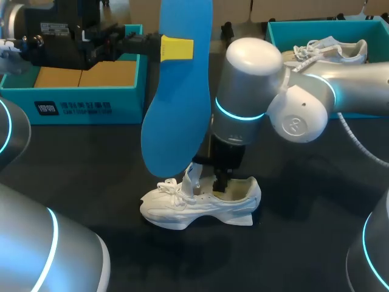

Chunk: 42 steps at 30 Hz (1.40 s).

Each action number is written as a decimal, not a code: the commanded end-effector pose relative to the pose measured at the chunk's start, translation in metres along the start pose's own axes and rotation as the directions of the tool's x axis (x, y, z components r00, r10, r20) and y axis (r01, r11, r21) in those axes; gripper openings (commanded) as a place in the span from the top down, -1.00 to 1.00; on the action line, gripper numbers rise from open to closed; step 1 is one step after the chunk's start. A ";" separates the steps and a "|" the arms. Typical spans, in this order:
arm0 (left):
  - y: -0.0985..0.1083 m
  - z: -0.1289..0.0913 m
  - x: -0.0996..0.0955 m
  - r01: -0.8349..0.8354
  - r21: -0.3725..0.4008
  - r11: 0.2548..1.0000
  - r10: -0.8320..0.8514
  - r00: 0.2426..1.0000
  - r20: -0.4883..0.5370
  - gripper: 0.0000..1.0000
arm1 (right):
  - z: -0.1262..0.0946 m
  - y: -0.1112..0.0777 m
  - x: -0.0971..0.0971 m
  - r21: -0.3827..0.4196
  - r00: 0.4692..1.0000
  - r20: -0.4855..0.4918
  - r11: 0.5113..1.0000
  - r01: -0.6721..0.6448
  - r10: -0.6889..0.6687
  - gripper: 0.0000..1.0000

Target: Take the shoe out of the shoebox, open the shoe tongue, remove and reinsert the insole, then place the shoe into the shoebox

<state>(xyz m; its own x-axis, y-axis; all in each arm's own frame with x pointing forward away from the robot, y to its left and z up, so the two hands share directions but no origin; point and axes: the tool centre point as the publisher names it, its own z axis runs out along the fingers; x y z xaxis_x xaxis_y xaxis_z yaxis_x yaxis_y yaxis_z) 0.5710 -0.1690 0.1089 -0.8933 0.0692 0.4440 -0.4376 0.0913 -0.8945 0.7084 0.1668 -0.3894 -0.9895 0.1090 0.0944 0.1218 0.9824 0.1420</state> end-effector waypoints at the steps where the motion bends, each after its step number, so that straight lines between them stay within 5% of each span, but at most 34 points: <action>1: -0.001 0.002 -0.001 0.001 -0.003 1.000 -0.001 1.000 0.000 1.00 | -0.003 0.003 0.005 0.011 1.000 0.000 1.000 -0.011 0.011 1.00; 10: -0.001 0.002 -0.001 0.001 -0.003 1.000 -0.001 1.000 0.000 1.00 | -0.025 0.006 0.018 0.013 0.997 -0.009 0.997 -0.074 0.074 1.00; 20: -0.001 0.002 -0.001 0.001 -0.003 1.000 -0.001 1.000 0.000 1.00 | -0.048 0.012 0.047 -0.037 0.946 0.020 0.946 -0.323 0.324 1.00; 28: -0.001 0.002 -0.001 0.001 -0.003 1.000 -0.001 1.000 0.000 1.00 | -0.058 0.018 0.075 -0.115 0.786 0.063 0.786 -0.607 0.615 1.00; 33: -0.001 0.002 -0.001 0.001 -0.003 1.000 -0.001 1.000 0.000 1.00 | -0.062 0.017 0.094 -0.234 0.558 0.099 0.564 -0.792 0.824 1.00; 42: -0.001 0.002 -0.001 0.001 -0.003 1.000 -0.001 1.000 0.000 1.00 | -0.063 0.019 0.097 -0.205 0.540 0.114 0.551 -0.809 0.834 1.00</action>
<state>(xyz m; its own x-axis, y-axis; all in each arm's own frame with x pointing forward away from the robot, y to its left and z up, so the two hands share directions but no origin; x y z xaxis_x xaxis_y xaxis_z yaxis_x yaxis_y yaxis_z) 0.5710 -0.1690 0.1089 -0.8933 0.0692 0.4440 -0.4376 0.0913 -0.8945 0.6246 0.1861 -0.3176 -0.4608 0.8839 0.0799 0.8782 0.4411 0.1850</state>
